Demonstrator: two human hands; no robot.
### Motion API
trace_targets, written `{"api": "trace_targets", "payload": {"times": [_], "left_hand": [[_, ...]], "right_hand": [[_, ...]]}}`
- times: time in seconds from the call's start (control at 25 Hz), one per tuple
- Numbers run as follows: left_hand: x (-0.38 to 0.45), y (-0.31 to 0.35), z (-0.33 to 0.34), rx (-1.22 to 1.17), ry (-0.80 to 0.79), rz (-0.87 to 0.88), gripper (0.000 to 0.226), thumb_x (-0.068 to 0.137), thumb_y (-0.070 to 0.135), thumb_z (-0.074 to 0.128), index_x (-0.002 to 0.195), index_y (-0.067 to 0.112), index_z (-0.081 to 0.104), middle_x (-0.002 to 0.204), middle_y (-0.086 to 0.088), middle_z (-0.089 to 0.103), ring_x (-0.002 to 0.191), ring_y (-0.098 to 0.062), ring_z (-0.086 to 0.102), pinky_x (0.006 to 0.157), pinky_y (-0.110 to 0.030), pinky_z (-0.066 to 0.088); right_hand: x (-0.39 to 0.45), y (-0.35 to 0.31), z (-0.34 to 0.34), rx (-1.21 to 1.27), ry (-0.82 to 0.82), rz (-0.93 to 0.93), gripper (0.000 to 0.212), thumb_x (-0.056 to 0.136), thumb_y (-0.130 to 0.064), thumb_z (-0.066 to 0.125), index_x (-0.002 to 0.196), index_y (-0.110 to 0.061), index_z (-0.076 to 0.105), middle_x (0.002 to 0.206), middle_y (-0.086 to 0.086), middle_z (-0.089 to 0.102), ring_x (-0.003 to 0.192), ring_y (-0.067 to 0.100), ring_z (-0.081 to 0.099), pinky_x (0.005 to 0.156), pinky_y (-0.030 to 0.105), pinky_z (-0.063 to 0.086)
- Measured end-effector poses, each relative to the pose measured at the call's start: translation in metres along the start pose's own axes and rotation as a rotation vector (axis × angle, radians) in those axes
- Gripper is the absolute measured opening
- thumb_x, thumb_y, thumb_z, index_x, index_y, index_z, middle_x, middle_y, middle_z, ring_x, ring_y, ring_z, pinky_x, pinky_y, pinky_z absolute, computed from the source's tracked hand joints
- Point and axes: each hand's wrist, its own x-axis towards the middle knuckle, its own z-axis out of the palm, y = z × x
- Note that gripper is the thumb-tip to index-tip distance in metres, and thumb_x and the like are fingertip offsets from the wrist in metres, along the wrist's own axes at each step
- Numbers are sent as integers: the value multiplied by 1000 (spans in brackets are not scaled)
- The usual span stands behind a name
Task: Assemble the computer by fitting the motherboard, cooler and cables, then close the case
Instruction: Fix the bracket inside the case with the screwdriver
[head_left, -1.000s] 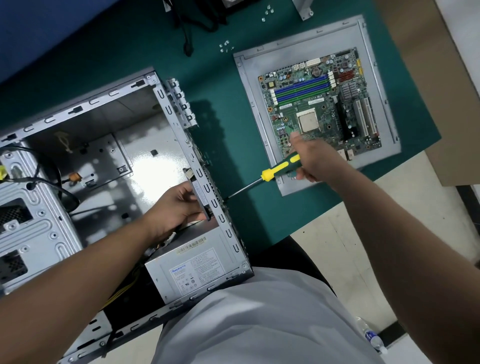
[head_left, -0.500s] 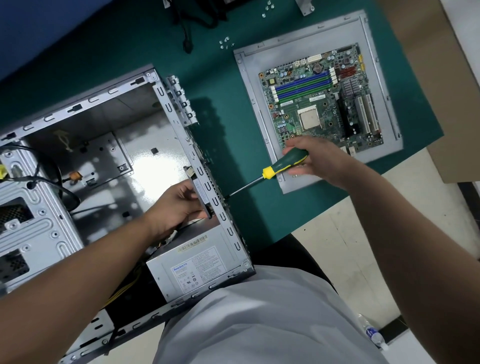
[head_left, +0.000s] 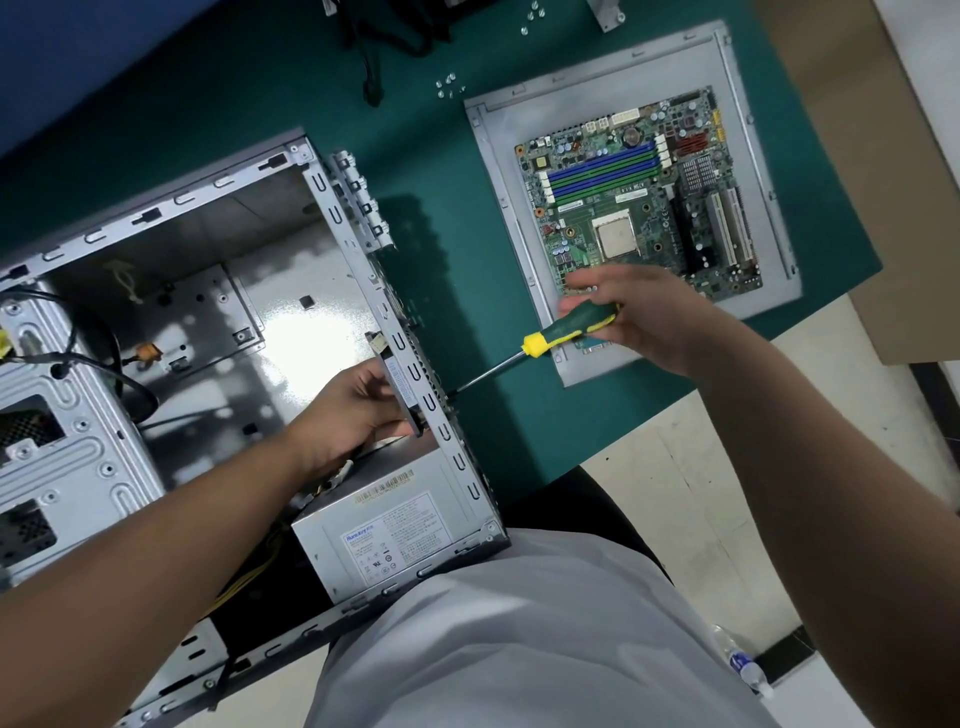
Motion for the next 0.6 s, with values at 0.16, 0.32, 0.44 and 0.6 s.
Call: {"api": "trace_targets", "payload": {"times": [0.16, 0.32, 0.44, 0.6], "left_hand": [[-2, 1, 1, -19, 16, -16, 27, 91, -22, 56, 118, -22, 55, 74, -3, 77, 60, -8, 71, 52, -13, 51], [-6, 5, 3, -26, 5, -25, 25, 93, -22, 53, 117, -23, 54, 67, -2, 75, 46, -3, 64, 41, -9, 44], [-7, 7, 5, -32, 11, -17, 25, 92, -23, 53, 118, -23, 55, 68, -1, 75, 48, -3, 65, 43, -9, 45], [-8, 9, 6, -33, 16, -21, 25, 92, -23, 54, 117, -22, 56, 66, 0, 74, 47, -2, 64, 44, -9, 45]], "right_hand": [[1, 1, 19, -410, 173, -71, 47, 105, -49, 48, 96, -8, 70, 83, 13, 76, 60, 14, 72, 50, 21, 53], [4, -5, 11, -499, 11, -70, 23, 102, -10, 59, 120, 1, 66, 119, 24, 69, 102, 30, 70, 96, 44, 56], [0, -5, 2, -81, -41, 3, 20, 100, -9, 59, 116, -9, 71, 115, 15, 74, 103, 24, 74, 84, 30, 62], [4, 0, 23, -385, 168, -60, 52, 104, -53, 47, 92, -6, 65, 67, 9, 73, 46, 12, 61, 42, 19, 46]]}}
